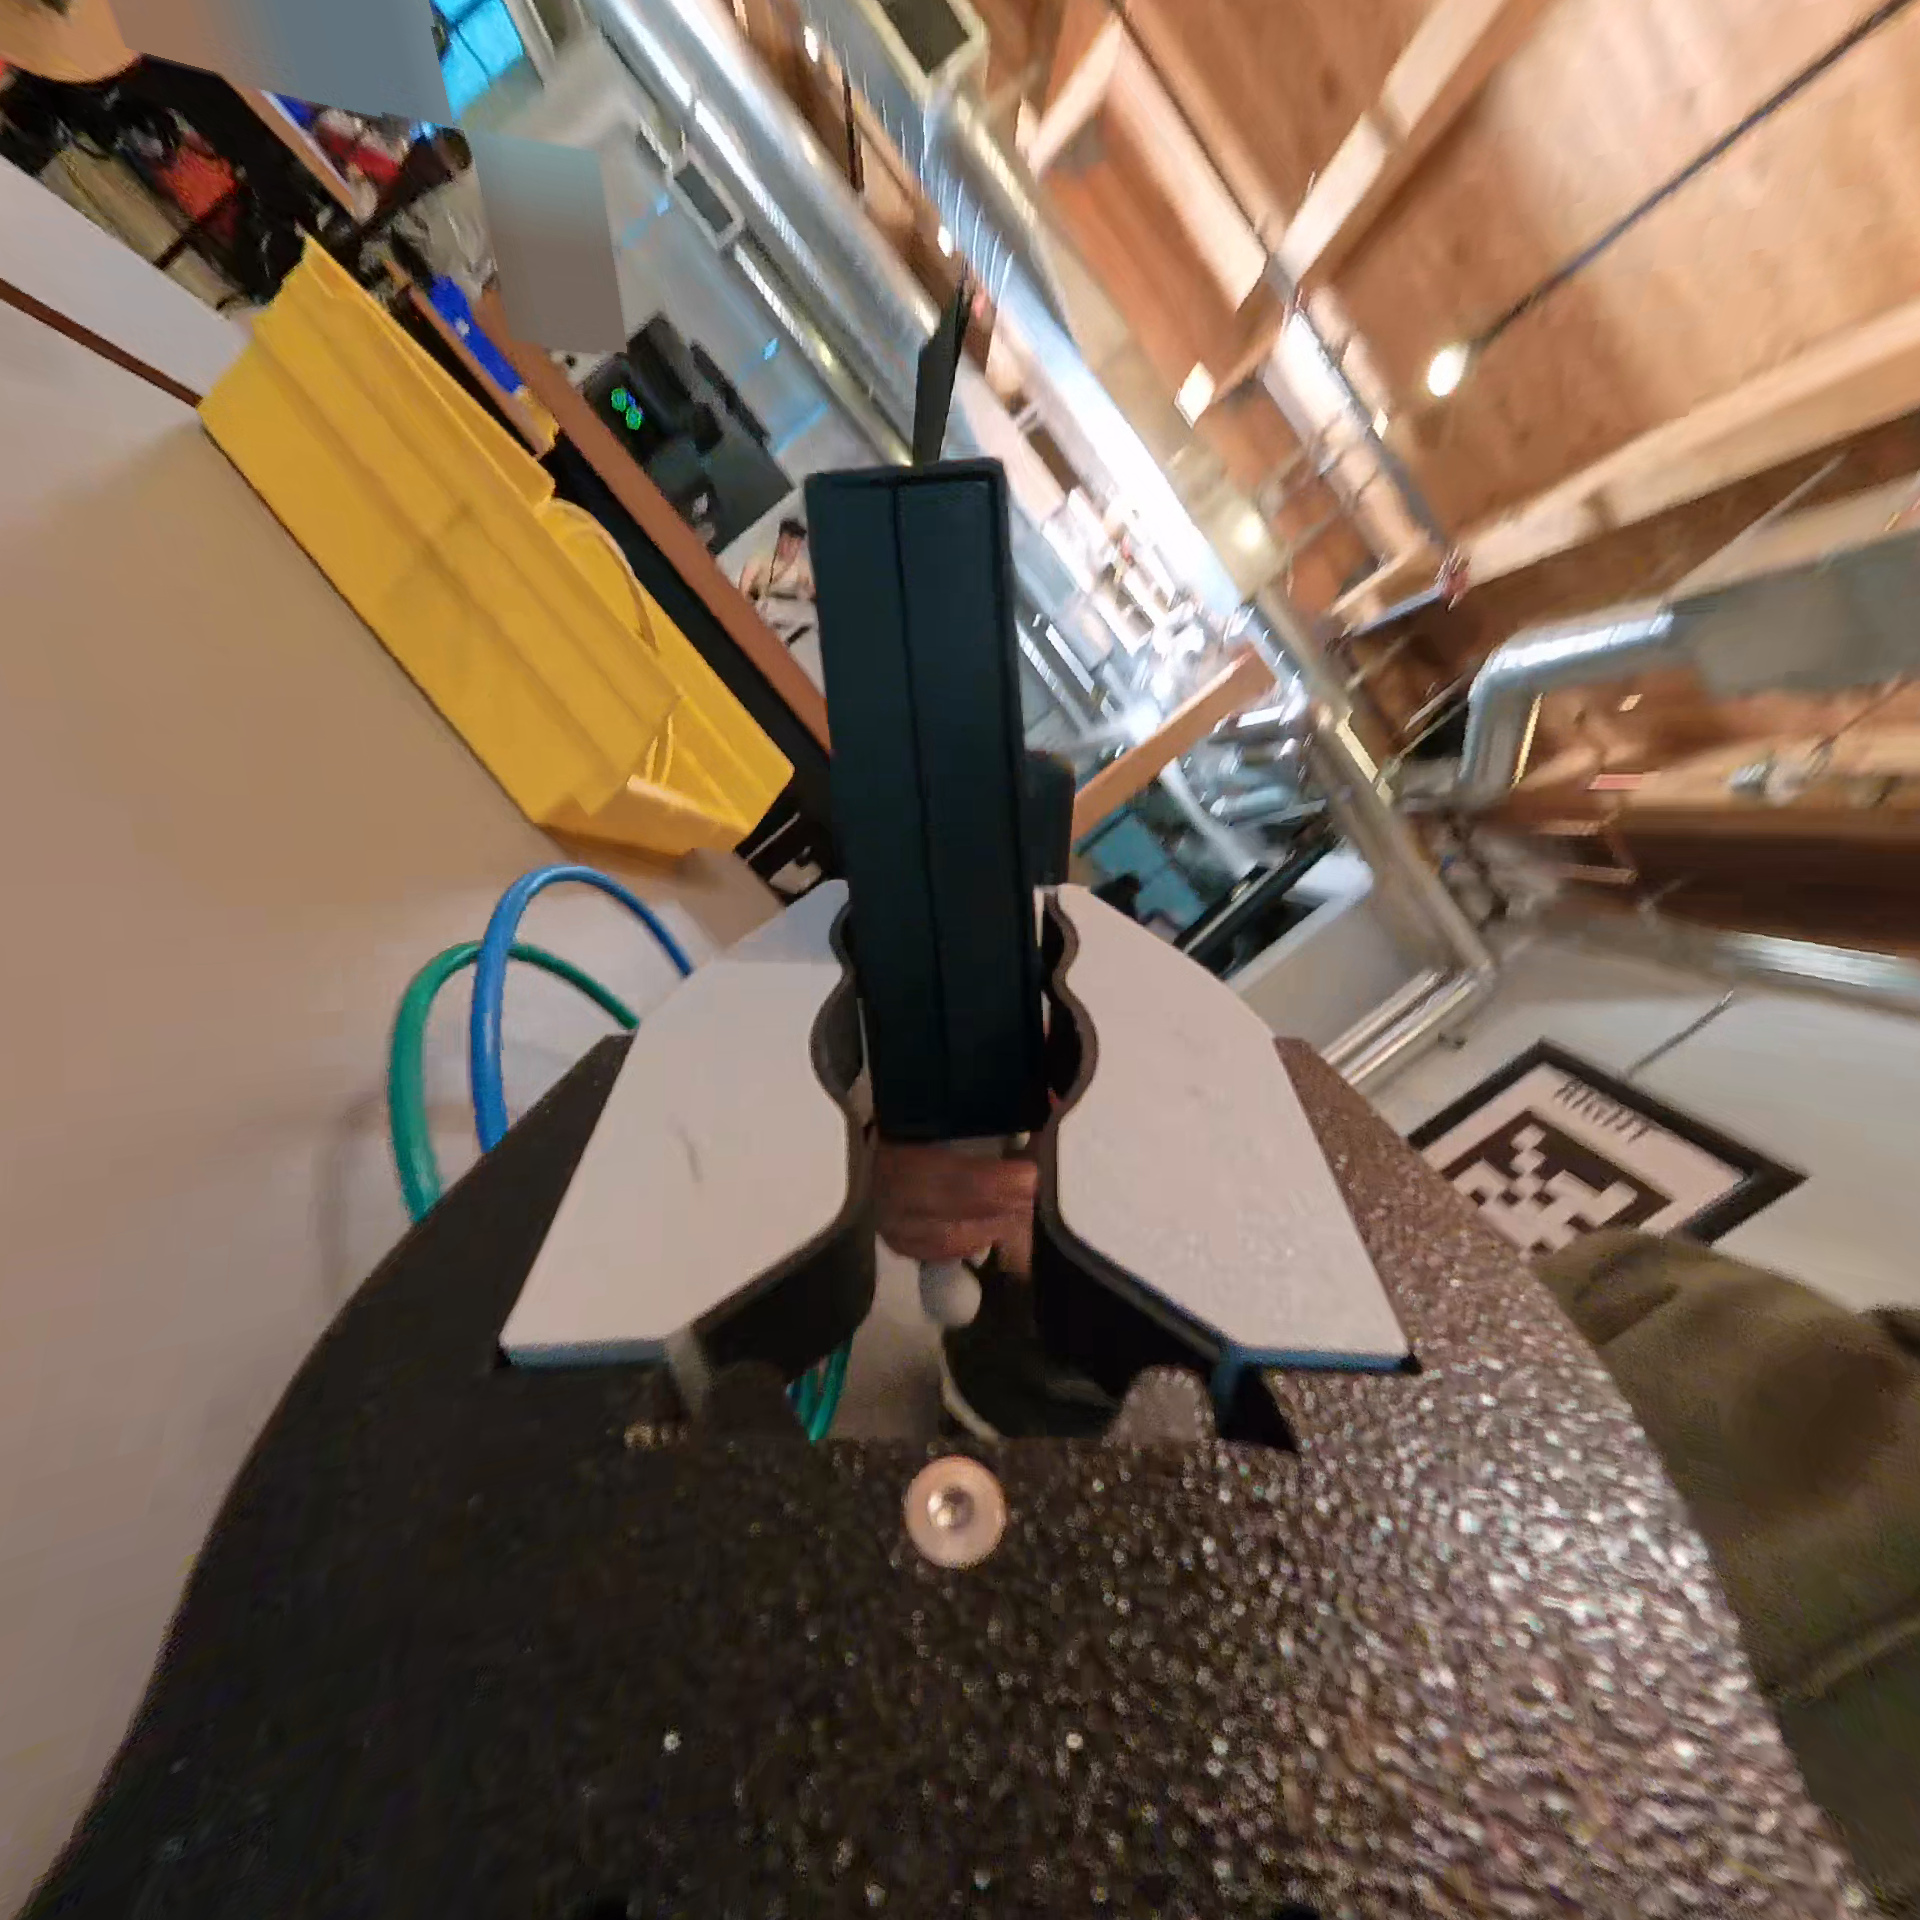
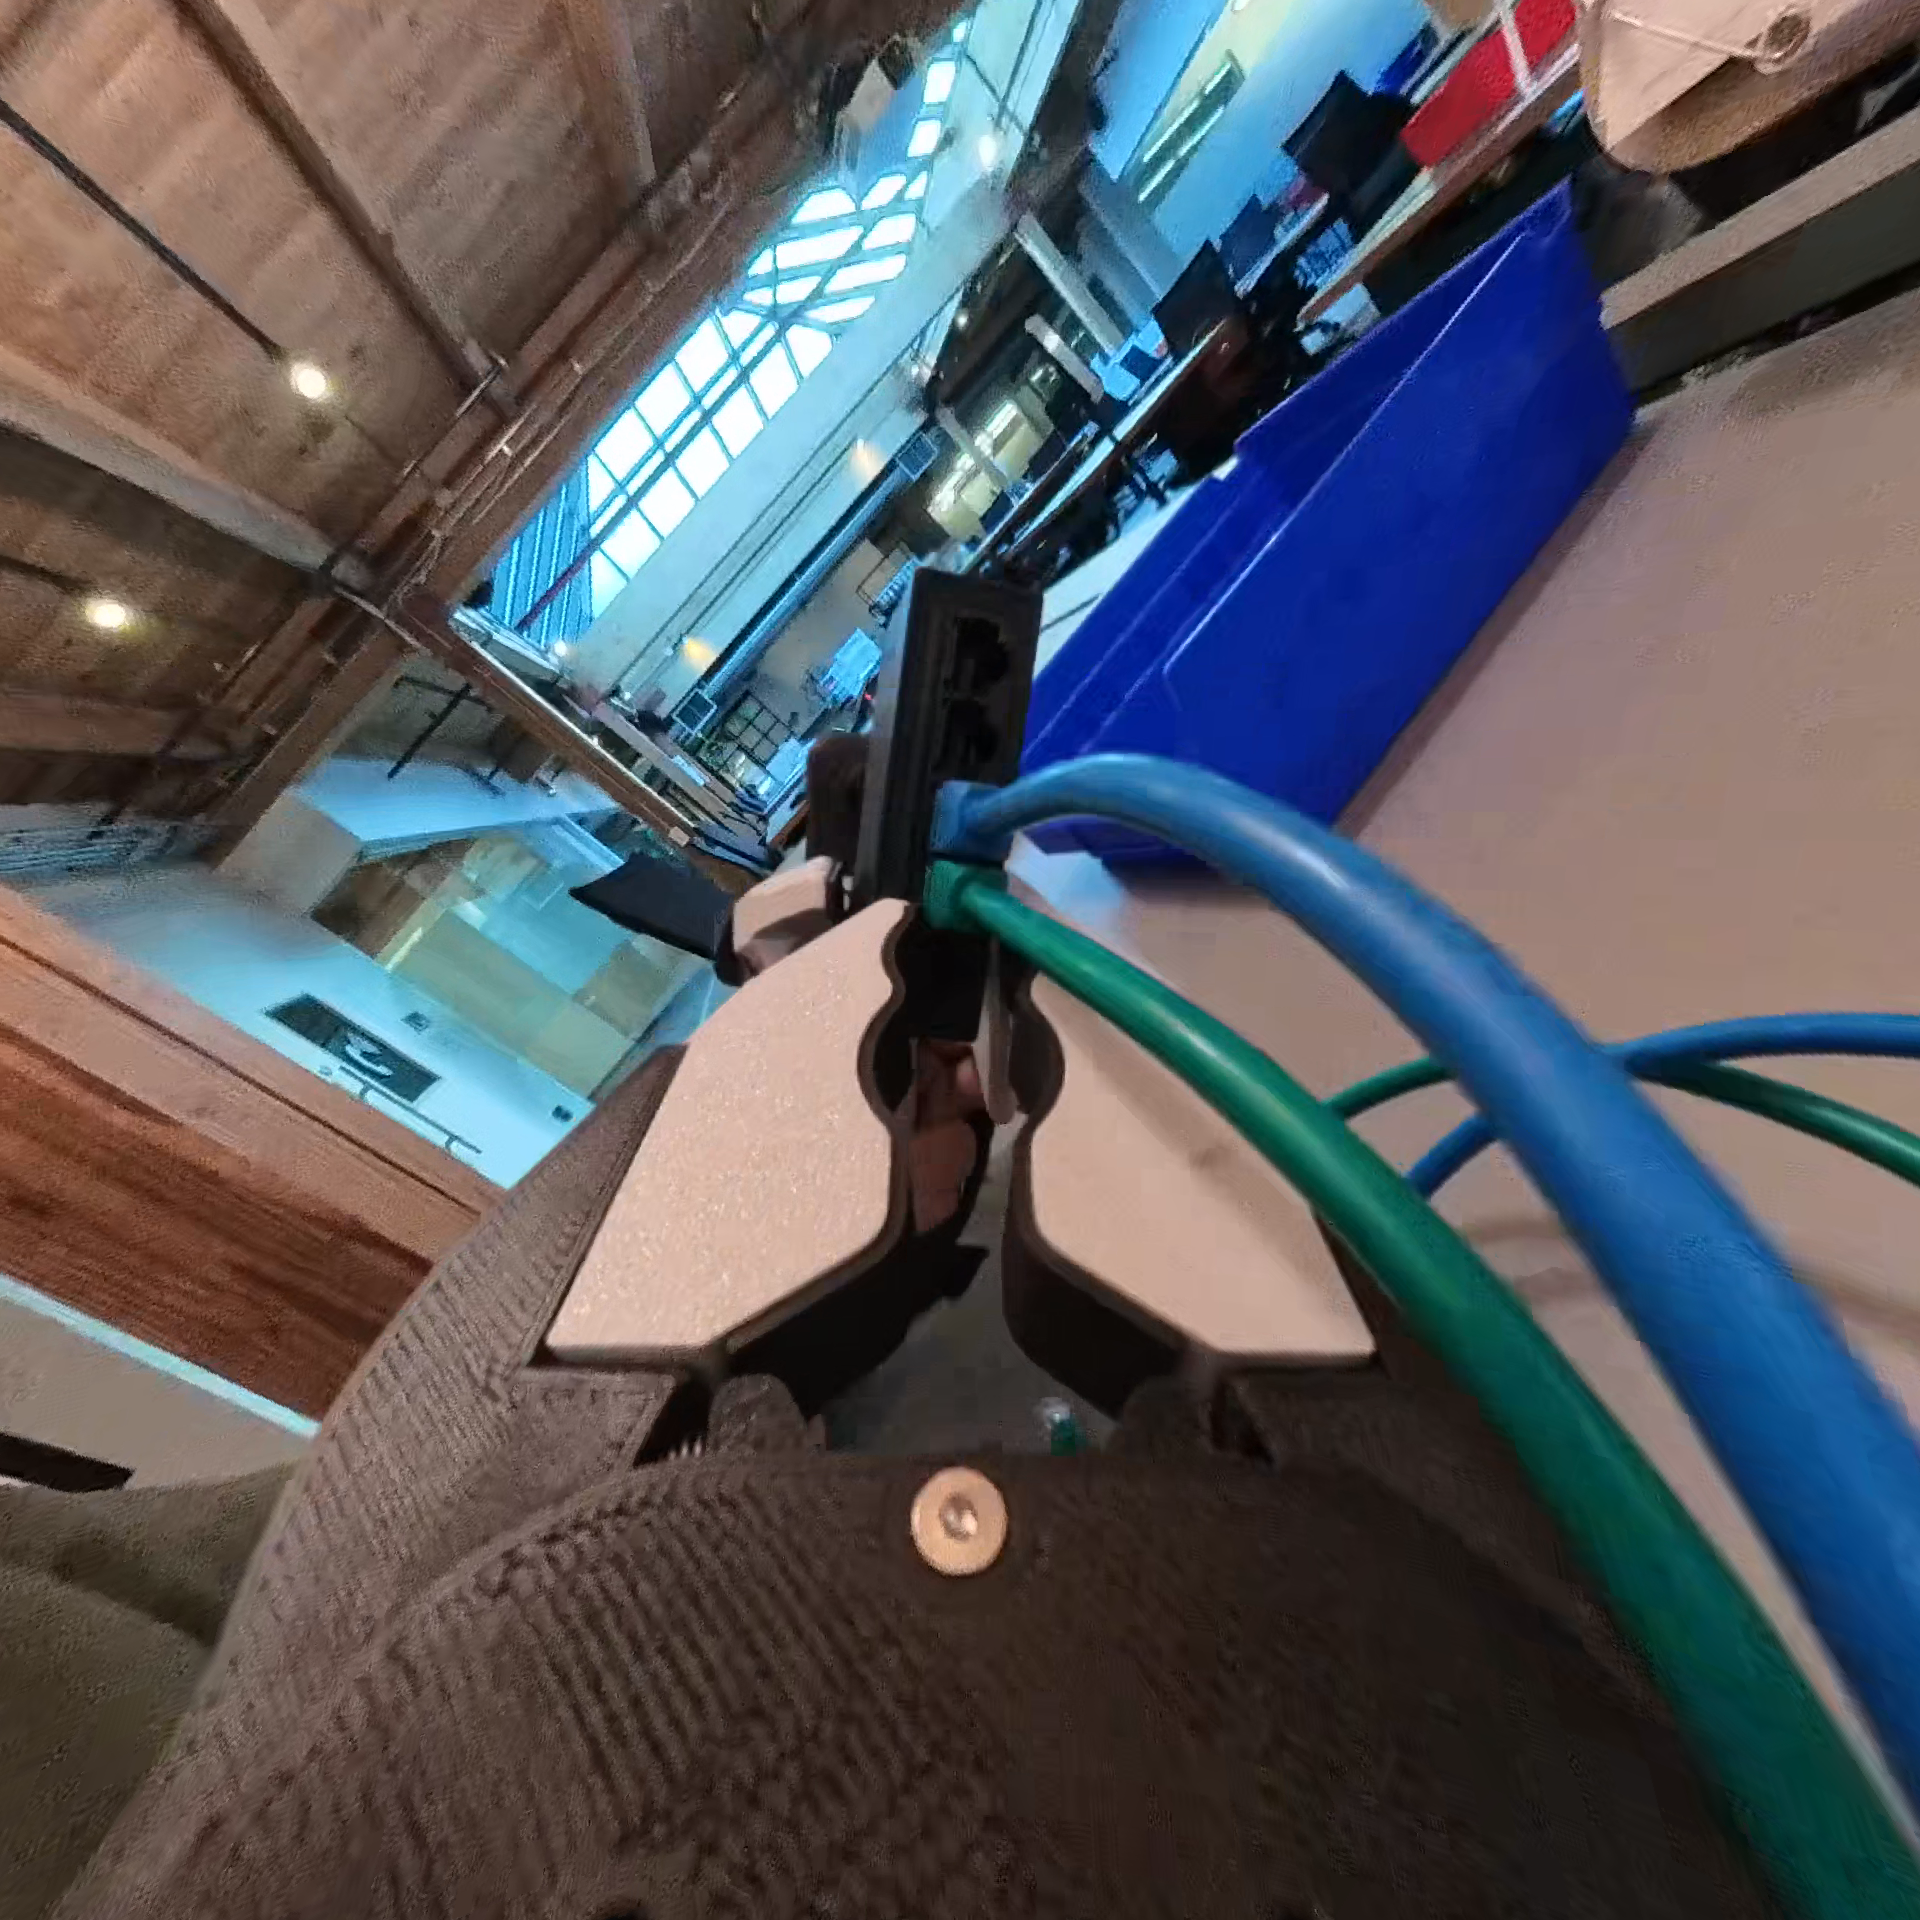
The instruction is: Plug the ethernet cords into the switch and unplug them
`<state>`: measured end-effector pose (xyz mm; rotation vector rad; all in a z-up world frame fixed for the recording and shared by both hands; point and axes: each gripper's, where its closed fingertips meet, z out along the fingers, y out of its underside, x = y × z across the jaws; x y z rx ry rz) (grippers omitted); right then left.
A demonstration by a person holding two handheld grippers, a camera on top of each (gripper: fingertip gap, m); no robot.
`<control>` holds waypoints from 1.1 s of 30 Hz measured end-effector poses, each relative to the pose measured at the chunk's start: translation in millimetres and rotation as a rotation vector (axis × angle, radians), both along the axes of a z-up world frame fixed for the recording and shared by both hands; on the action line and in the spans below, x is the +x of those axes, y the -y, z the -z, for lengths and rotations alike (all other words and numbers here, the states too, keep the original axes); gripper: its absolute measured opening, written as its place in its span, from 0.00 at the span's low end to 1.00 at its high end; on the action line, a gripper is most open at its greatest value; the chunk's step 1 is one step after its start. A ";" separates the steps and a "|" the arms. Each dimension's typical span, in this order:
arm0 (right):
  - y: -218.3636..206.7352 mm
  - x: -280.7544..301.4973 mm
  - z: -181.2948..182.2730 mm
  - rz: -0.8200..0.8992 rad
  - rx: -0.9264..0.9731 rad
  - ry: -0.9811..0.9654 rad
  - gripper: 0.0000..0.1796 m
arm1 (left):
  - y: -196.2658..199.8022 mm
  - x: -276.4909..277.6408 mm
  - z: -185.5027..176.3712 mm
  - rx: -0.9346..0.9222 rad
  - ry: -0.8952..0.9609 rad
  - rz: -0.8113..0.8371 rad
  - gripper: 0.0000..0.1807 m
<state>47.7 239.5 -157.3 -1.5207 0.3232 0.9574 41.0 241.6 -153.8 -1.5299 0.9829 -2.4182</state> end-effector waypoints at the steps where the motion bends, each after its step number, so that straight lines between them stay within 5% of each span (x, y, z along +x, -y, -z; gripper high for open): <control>1: 1.8 -0.1 1.3 -0.009 -0.007 -0.008 0.08 | 1.7 -0.6 1.0 0.032 -0.005 0.006 0.18; 9: 12.4 -14.4 15.3 -0.175 -0.104 0.028 0.08 | 10.1 -9.2 10.2 0.047 -0.102 0.137 0.21; 12: 8.9 -7.8 13.3 -0.113 -0.091 -0.010 0.08 | 9.1 -6.1 13.5 0.032 -0.123 0.115 0.17; 20: 3.4 11.1 15.7 0.063 -0.067 -0.237 0.09 | 0.7 13.5 15.6 -0.429 -0.105 0.069 0.16; 33: 7.6 17.4 28.2 0.162 -0.068 -0.324 0.09 | 4.3 20.5 27.2 -0.420 -0.149 0.028 0.16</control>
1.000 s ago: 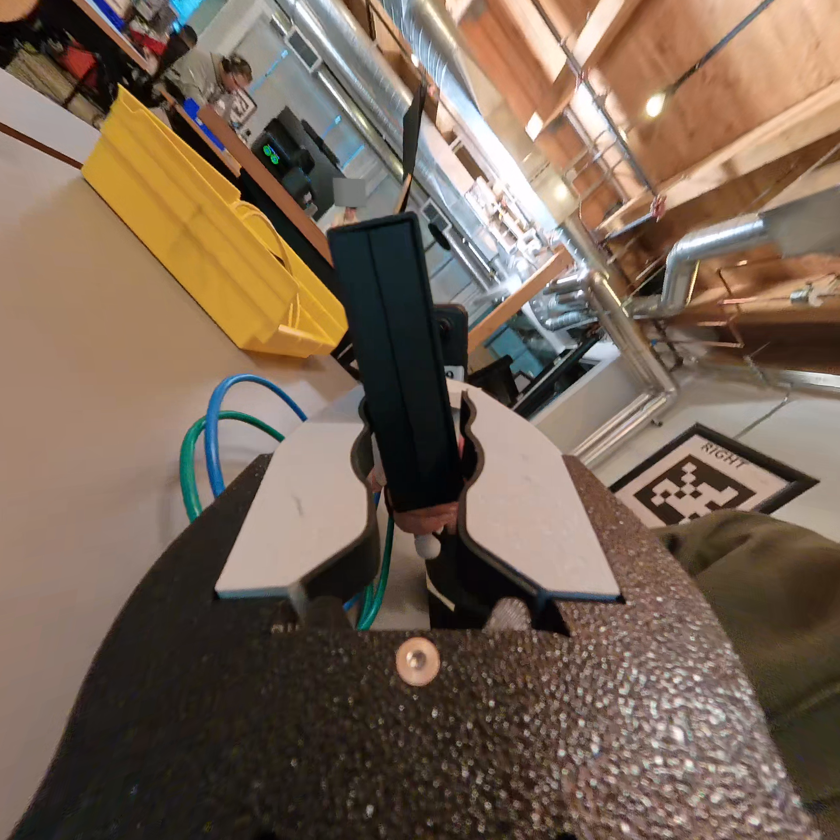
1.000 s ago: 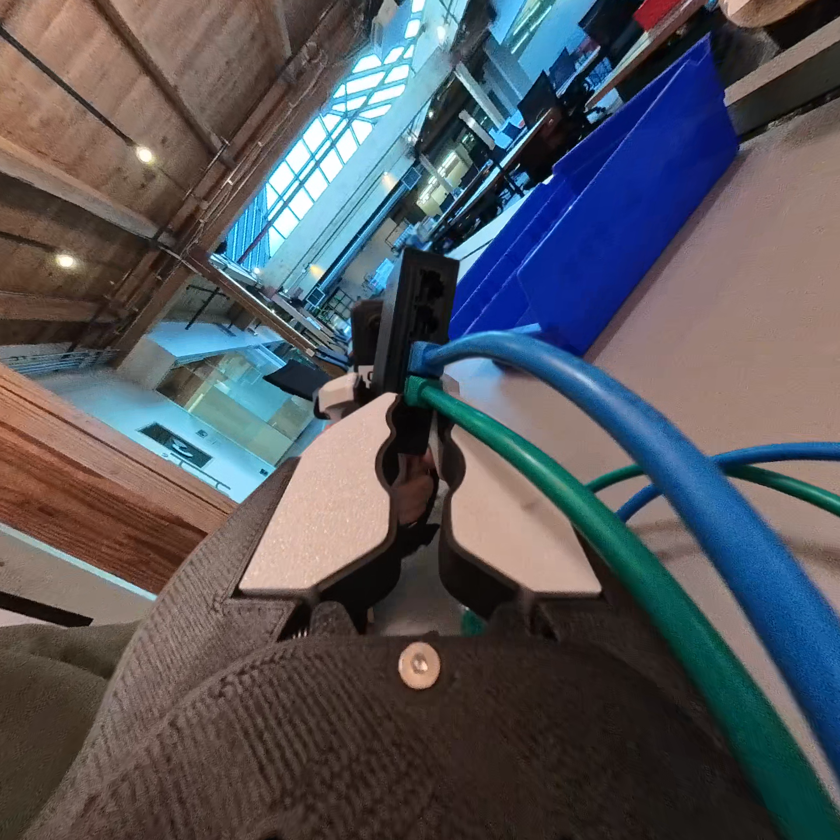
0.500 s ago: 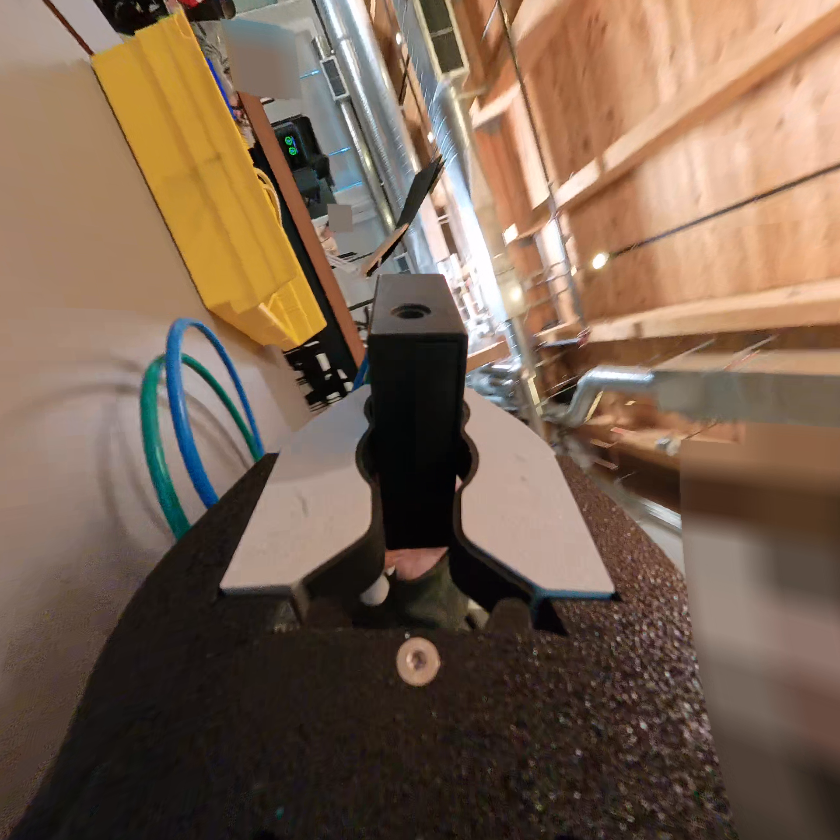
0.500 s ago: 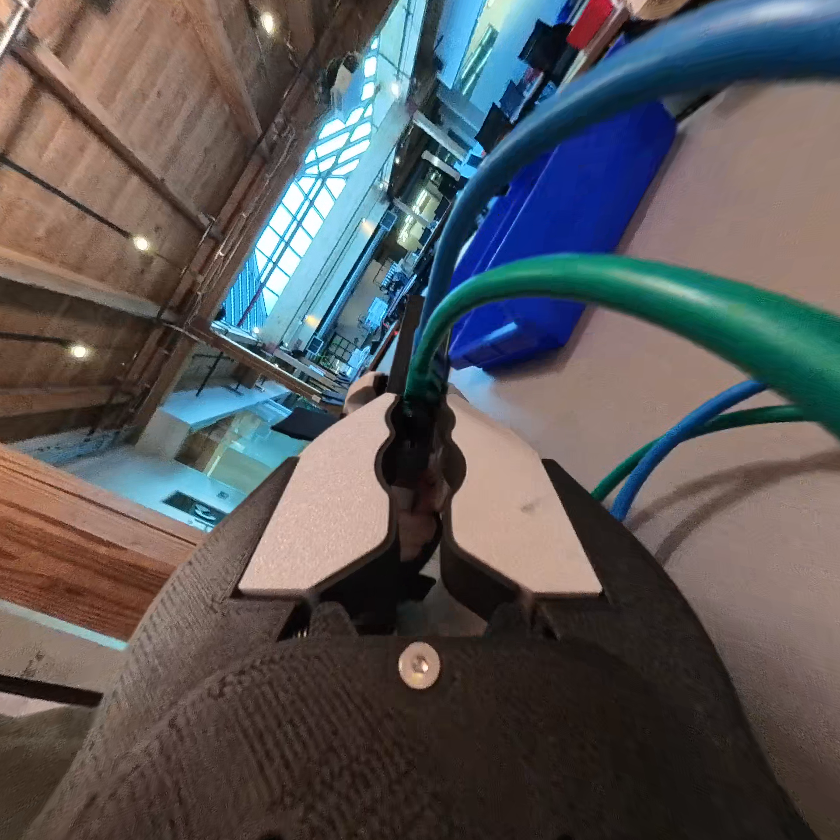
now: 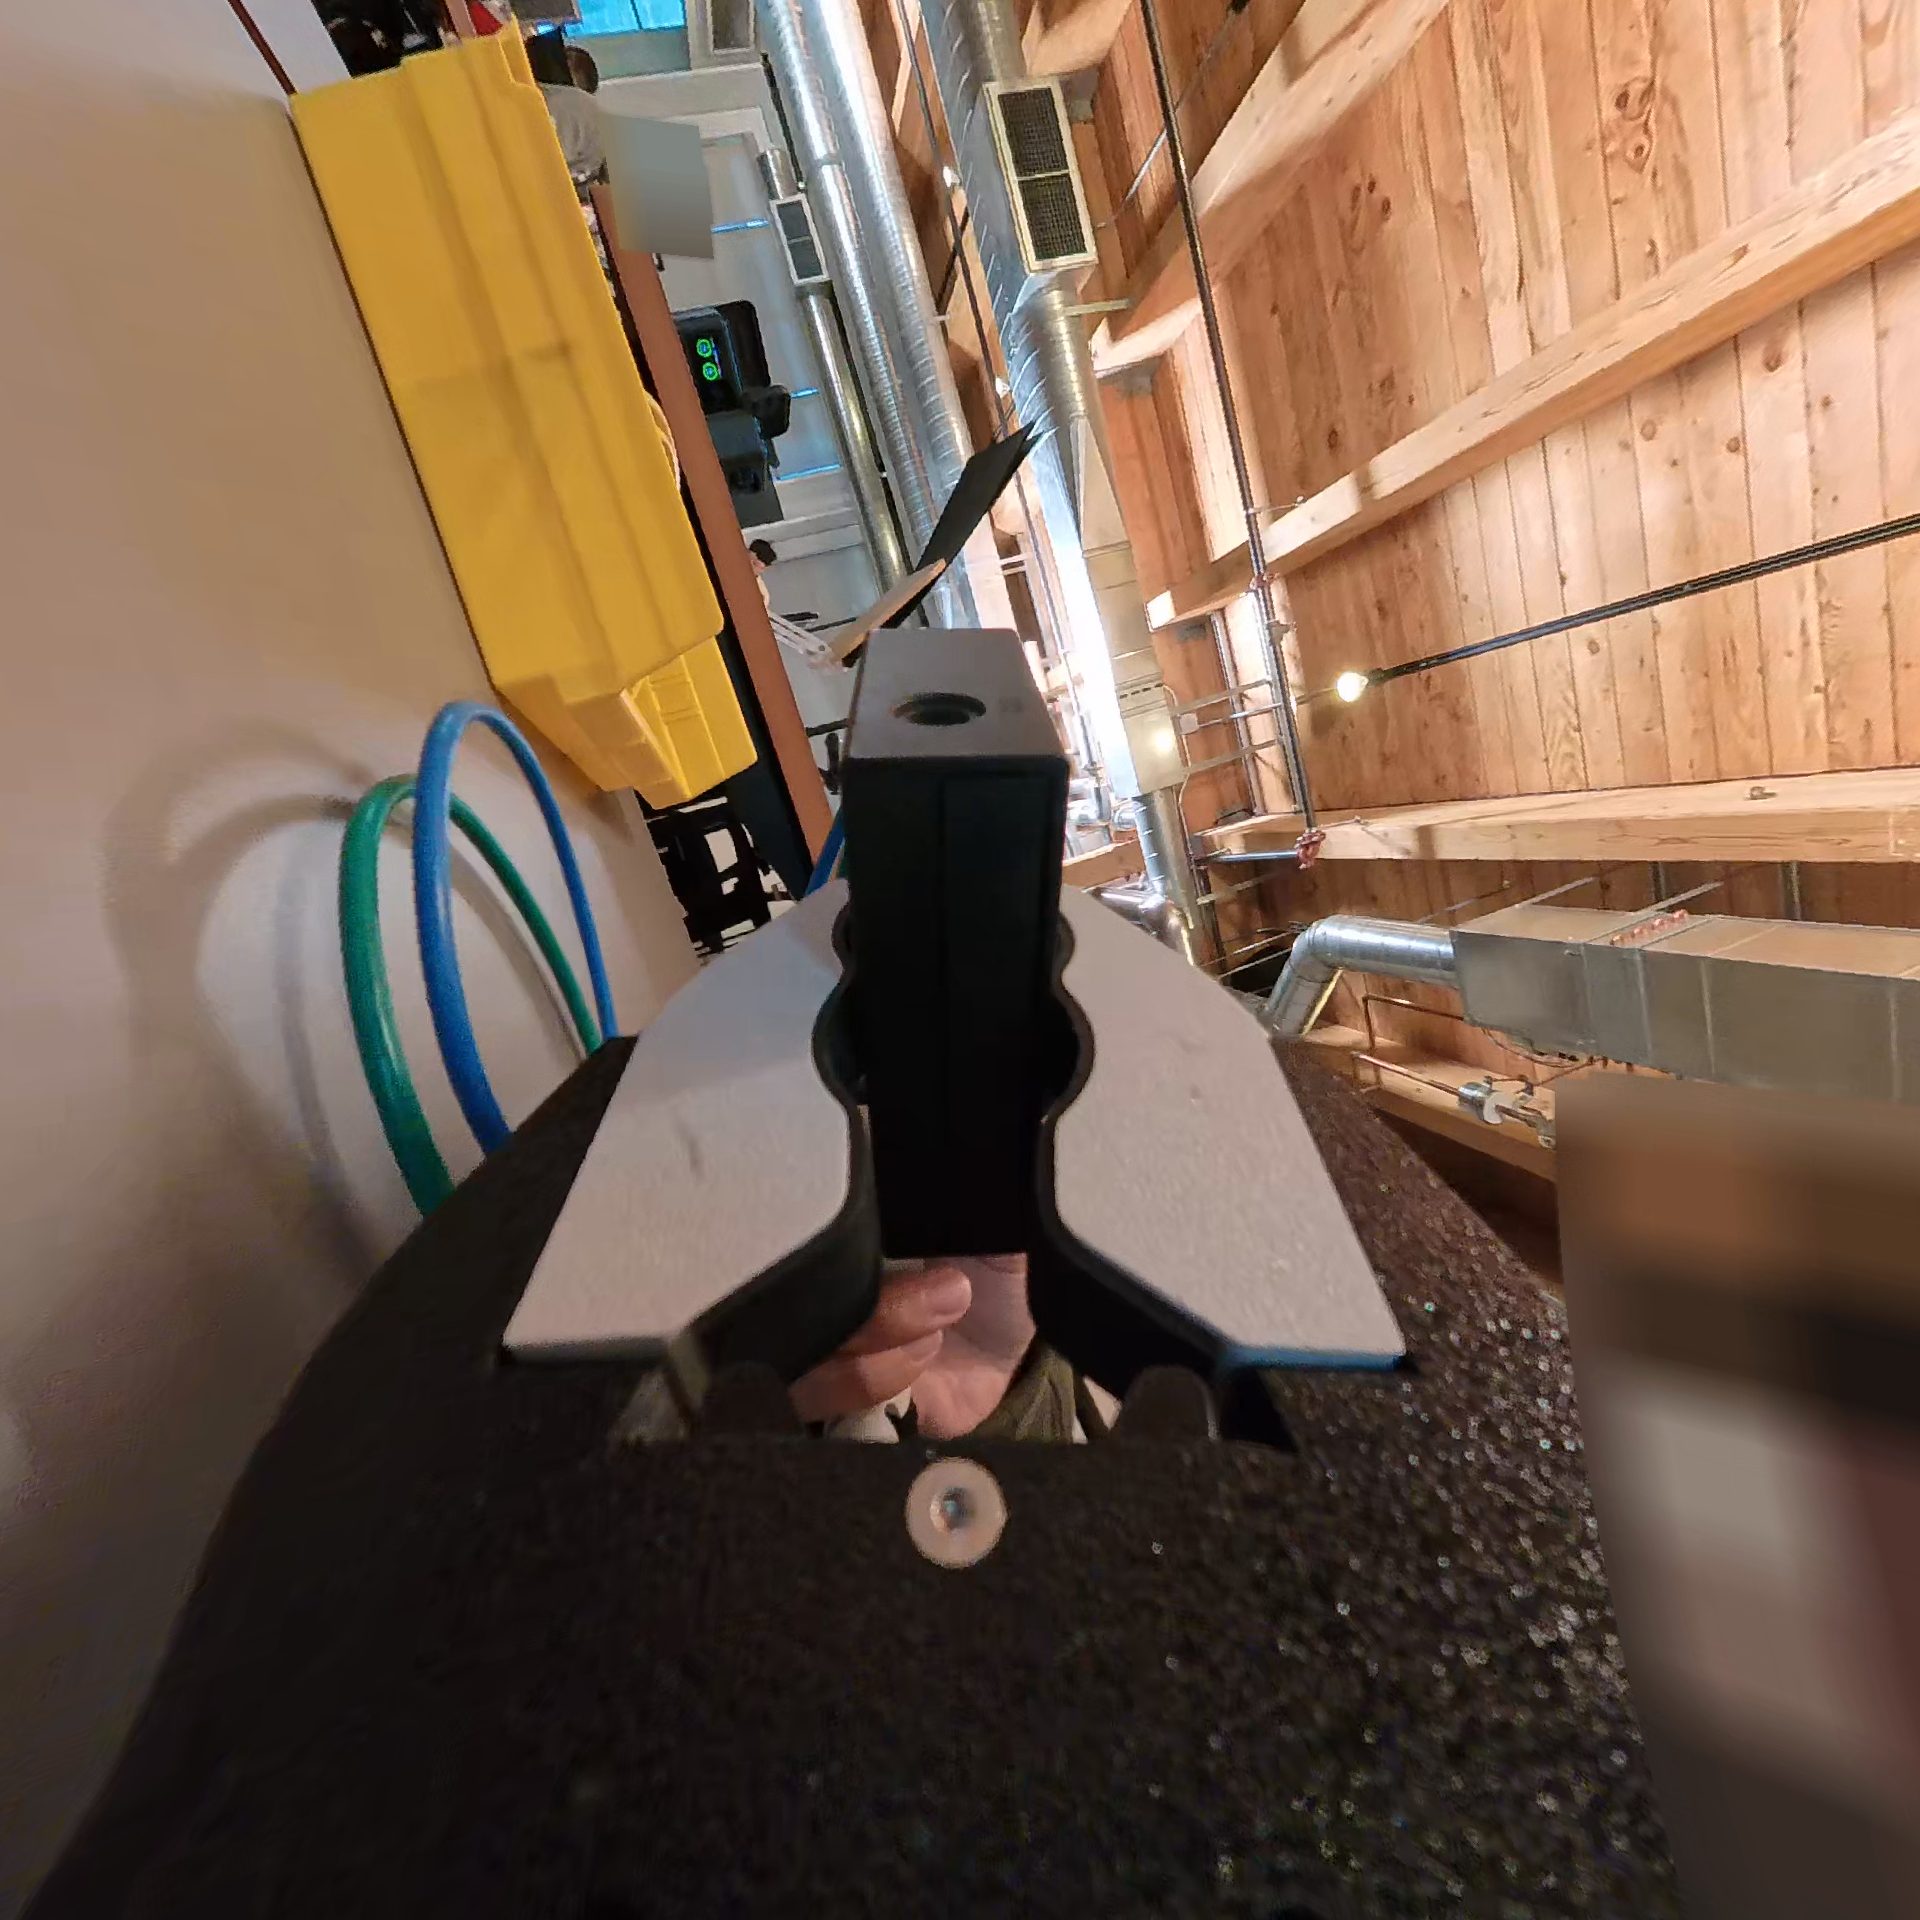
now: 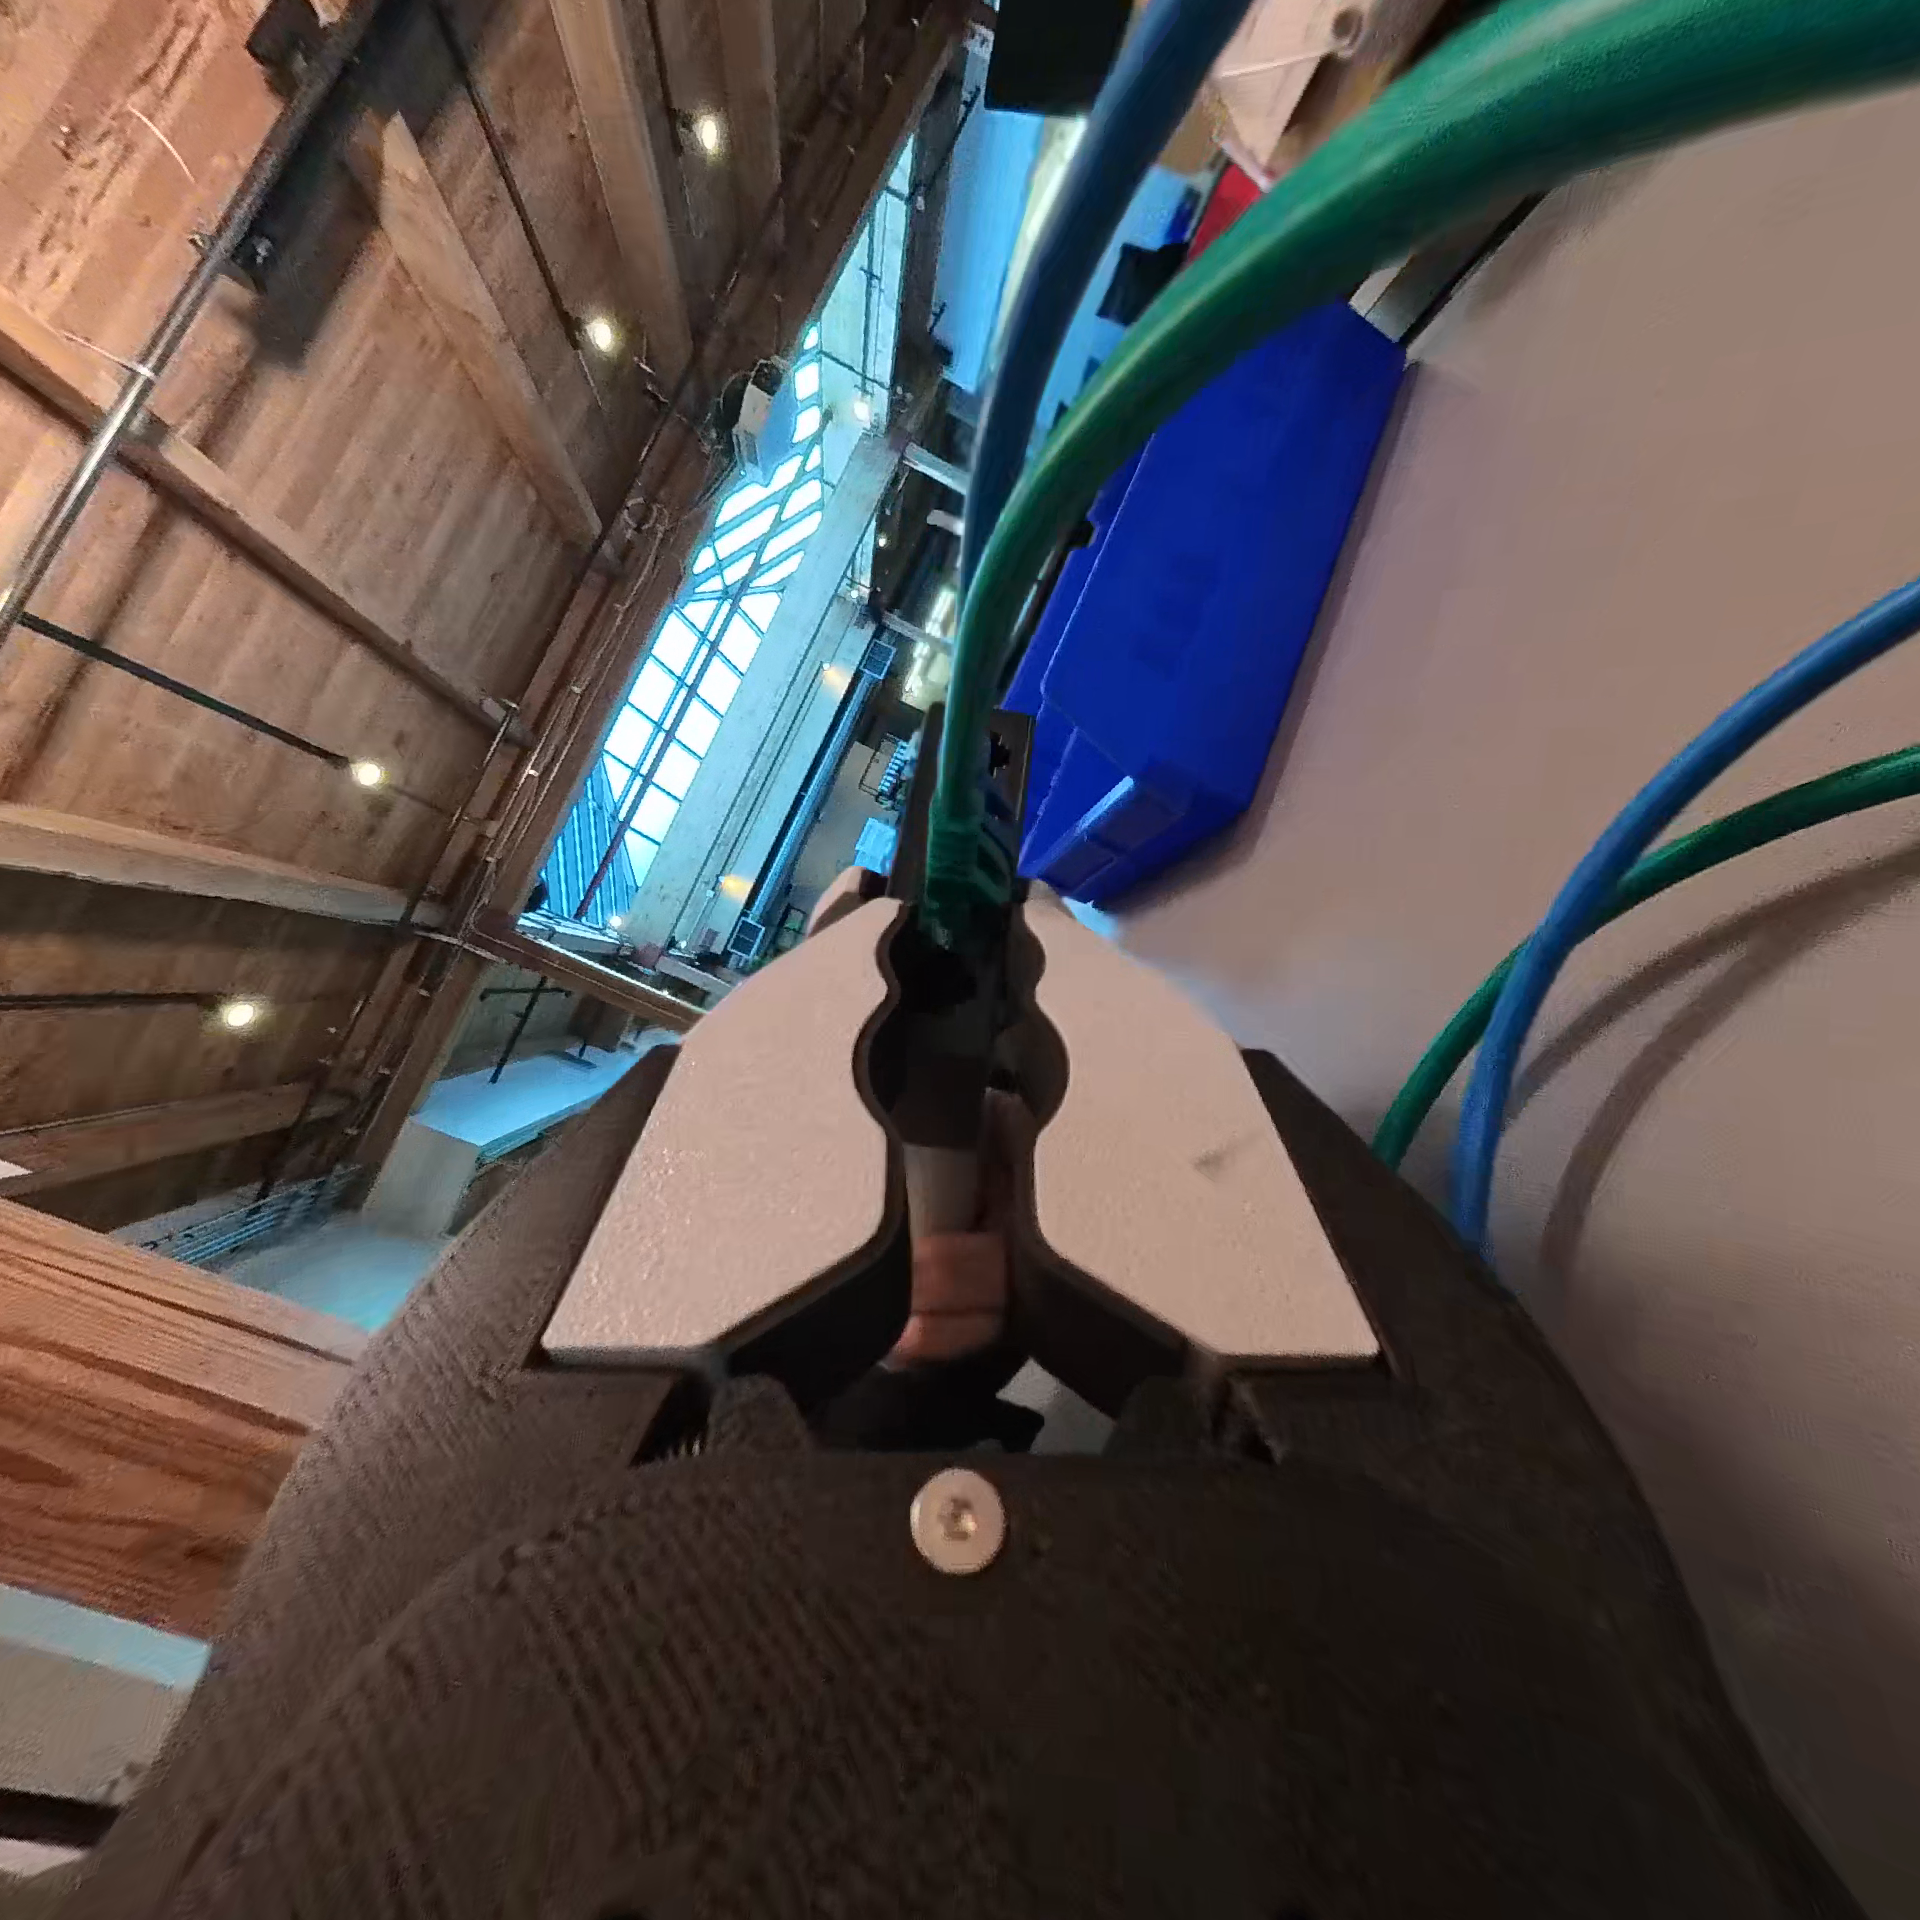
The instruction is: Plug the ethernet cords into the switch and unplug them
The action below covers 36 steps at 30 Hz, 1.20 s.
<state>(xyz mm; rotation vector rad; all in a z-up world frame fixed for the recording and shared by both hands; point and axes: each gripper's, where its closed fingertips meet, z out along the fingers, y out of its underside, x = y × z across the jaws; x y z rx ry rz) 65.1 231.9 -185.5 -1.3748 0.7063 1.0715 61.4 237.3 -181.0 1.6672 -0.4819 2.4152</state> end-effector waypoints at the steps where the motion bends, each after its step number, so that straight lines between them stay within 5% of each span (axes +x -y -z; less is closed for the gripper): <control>1: 0.1 0.8 0.6 0.005 -0.004 0.009 0.09 | 0.6 0.4 0.6 0.014 -0.003 -0.002 0.16; 36: -5.0 1.4 7.6 0.017 0.090 0.002 0.08 | 0.0 -0.2 5.5 0.309 0.029 -0.101 0.16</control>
